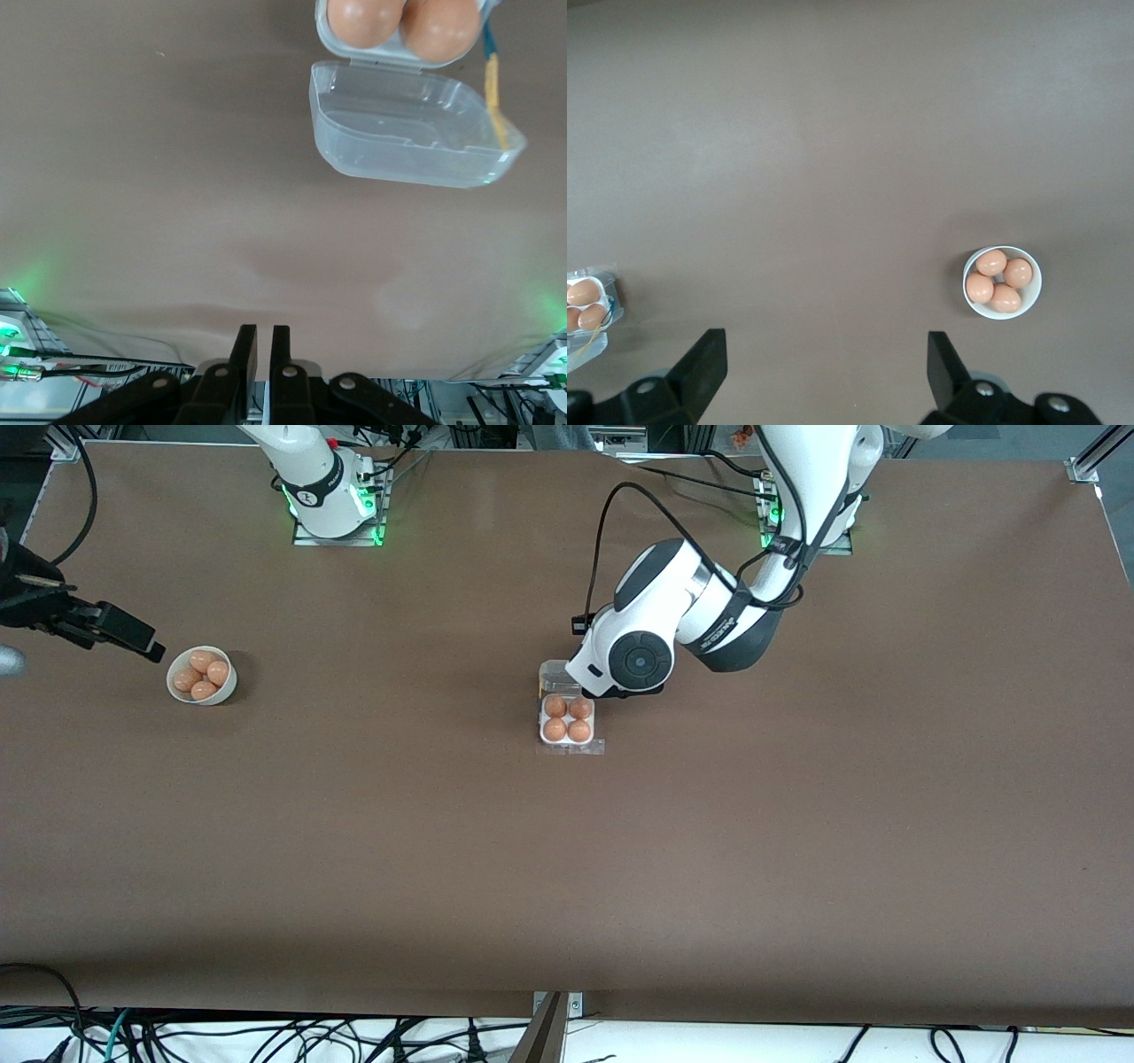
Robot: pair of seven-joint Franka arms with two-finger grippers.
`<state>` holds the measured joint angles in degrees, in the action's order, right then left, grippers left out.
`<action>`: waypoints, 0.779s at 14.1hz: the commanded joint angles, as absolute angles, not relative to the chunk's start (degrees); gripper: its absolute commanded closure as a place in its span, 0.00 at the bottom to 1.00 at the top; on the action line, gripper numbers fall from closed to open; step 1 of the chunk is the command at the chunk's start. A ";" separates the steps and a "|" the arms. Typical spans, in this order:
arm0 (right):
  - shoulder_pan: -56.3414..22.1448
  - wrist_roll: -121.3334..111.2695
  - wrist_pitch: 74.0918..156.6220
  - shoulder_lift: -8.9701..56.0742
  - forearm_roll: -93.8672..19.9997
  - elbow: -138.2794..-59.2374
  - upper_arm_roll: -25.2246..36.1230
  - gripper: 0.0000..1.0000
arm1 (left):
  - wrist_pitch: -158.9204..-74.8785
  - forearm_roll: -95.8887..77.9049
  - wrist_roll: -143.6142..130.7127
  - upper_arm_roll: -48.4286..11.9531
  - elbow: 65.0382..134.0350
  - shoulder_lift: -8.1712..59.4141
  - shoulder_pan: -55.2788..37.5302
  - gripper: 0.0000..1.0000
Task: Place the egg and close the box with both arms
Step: 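Push the open lid over the eggs with the left gripper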
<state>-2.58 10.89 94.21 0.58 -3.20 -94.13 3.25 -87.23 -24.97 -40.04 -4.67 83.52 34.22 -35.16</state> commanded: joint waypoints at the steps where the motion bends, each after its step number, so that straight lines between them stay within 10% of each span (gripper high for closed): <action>1: -1.93 10.46 94.66 -0.09 -2.37 -95.10 2.55 0.00 | -86.92 -26.98 -40.78 -3.96 81.21 37.78 -37.52 0.87; 11: -2.20 10.81 97.12 0.35 0.08 -94.83 2.55 0.00 | -101.33 -26.81 -42.80 -3.87 81.30 41.04 -41.31 0.87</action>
